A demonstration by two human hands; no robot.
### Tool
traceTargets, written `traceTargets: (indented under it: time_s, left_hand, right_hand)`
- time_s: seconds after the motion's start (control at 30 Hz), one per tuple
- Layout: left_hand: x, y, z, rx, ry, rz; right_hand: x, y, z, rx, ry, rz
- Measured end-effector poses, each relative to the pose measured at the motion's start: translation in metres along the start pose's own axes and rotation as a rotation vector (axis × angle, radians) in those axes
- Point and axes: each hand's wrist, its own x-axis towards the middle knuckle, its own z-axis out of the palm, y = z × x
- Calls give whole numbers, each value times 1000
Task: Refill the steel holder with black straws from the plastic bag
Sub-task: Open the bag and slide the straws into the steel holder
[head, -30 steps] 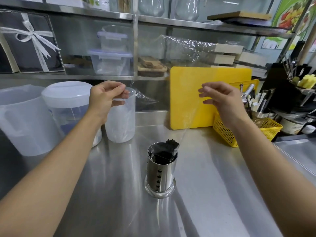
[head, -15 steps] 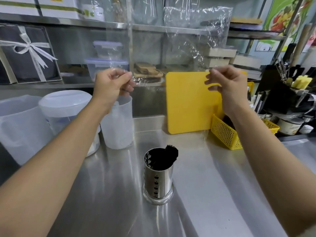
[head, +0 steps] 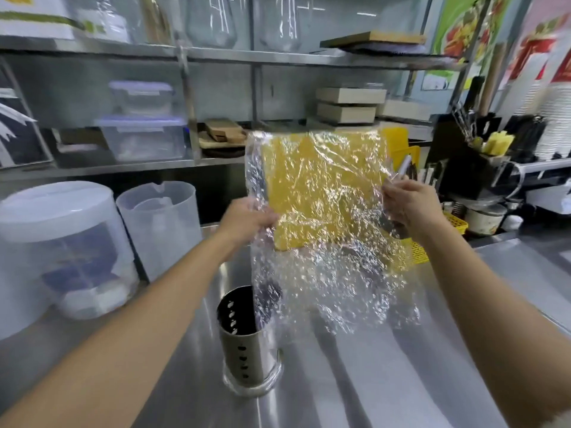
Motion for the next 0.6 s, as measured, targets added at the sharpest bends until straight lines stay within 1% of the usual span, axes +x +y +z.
traceTargets:
  time_s: [0.13, 0.2, 0.27, 0.33, 0.47, 0.6]
  left_hand:
    - [20, -12, 49, 85, -47, -119]
    - [30, -23, 68, 160, -55, -179]
    - [40, -35, 83, 290, -88, -215]
    - [47, -45, 95, 427, -156, -229]
    - [50, -58, 106, 602, -338, -267]
    - [51, -71, 103, 678, -363, -261]
  right_hand:
    - [14, 30, -36, -139, 75, 85]
    - [20, 50, -53, -214, 121, 137]
    - [26, 72, -69, -275, 138, 192]
    - [31, 97, -81, -333, 131, 250]
    - [34, 150, -89, -448, 83, 352]
    - [34, 189, -89, -582, 15, 400]
